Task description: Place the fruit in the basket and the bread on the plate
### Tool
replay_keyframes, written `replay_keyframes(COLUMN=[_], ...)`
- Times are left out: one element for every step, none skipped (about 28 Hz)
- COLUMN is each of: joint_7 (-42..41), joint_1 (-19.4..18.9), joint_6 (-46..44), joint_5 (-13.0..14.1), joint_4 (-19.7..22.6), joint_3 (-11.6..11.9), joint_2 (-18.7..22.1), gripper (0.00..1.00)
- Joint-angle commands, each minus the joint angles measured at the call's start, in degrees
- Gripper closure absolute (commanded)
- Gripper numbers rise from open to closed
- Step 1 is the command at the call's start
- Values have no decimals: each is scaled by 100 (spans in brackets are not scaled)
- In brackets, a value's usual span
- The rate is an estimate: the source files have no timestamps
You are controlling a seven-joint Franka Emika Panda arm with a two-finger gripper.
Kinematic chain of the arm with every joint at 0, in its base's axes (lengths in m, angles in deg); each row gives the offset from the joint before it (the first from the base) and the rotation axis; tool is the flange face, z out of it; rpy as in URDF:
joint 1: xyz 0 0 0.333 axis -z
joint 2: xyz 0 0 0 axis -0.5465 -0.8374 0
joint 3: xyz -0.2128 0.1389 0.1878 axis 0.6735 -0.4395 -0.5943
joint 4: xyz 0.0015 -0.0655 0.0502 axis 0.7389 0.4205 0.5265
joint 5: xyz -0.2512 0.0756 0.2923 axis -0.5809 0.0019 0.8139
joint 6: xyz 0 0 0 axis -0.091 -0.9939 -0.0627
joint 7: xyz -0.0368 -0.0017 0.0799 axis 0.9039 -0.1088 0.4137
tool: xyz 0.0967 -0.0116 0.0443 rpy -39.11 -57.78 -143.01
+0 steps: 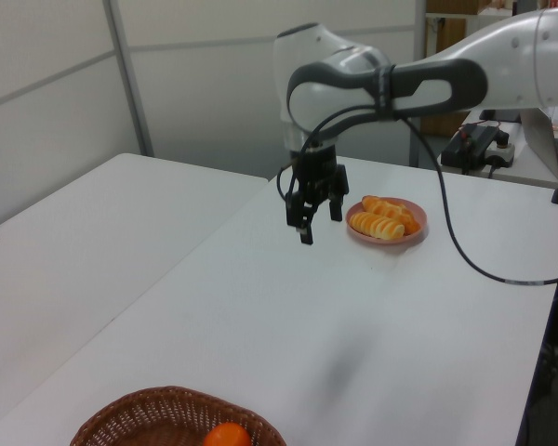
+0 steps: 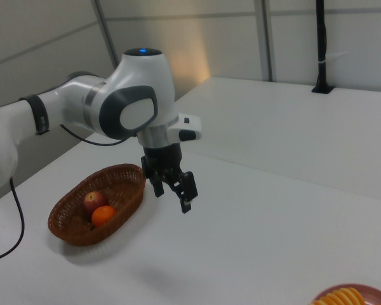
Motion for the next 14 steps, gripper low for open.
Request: replay_keyframes(joint_7=[-104, -104, -113, -156, -183, -218, -245, -254, -262, -262, -262, -262, -262, -262], joint_1=[-33, -33, -33, -33, -33, -33, -33, -24, -7, -7, 2, 2, 11, 11], joint_6=[-208, -261, -322, -384, -402, -428, -454, -489, -516, -516, -516, -516, -516, -516], joint_5=[-84, -93, -93, -128, -137, -137, -137, -137, -137, -137, -137, -146, -146, -146], joint_4=[248, 248, 239, 239, 248, 248, 239, 231, 205, 196, 178, 178, 178, 178], joint_3=[97, 97, 106, 106, 106, 106, 106, 106, 114, 114, 114, 114, 114, 114], joint_2=[419, 437, 446, 550, 577, 595, 604, 613, 613, 613, 613, 613, 613, 613], gripper=[0, 0, 0, 0, 0, 0, 0, 0, 0, 0, 0, 0, 0, 0])
